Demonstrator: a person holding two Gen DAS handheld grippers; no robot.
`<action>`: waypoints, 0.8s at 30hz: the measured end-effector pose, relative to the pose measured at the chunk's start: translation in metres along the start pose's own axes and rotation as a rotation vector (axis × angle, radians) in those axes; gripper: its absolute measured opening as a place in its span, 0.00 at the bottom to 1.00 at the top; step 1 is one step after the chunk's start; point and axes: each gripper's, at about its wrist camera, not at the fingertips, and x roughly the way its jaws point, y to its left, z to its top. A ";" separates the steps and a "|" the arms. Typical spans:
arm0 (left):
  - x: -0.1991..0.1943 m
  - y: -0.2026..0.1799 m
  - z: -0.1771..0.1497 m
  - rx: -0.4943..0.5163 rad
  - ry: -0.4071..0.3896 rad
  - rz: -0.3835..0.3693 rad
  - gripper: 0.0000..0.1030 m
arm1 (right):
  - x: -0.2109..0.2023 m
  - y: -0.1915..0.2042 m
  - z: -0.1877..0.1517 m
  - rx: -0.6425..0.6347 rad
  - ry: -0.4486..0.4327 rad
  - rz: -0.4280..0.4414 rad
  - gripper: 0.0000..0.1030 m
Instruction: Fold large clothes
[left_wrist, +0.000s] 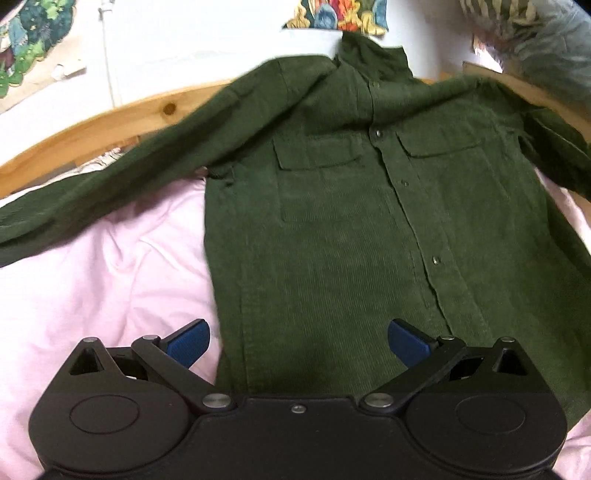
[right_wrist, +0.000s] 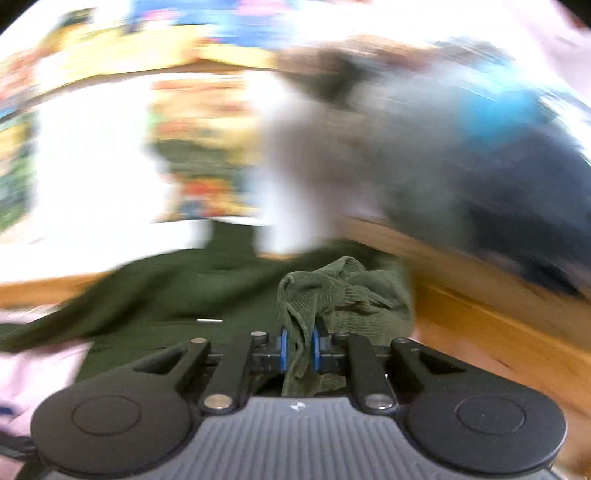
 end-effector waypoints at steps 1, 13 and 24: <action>-0.004 0.001 0.000 -0.004 -0.005 -0.006 0.99 | 0.007 0.018 0.002 -0.024 0.007 0.068 0.14; -0.022 0.006 -0.031 -0.011 -0.003 -0.174 0.99 | 0.085 0.060 -0.030 -0.123 0.140 0.398 0.89; 0.029 0.034 0.010 -0.011 -0.012 -0.186 0.99 | 0.206 -0.089 0.049 0.104 0.144 -0.050 0.99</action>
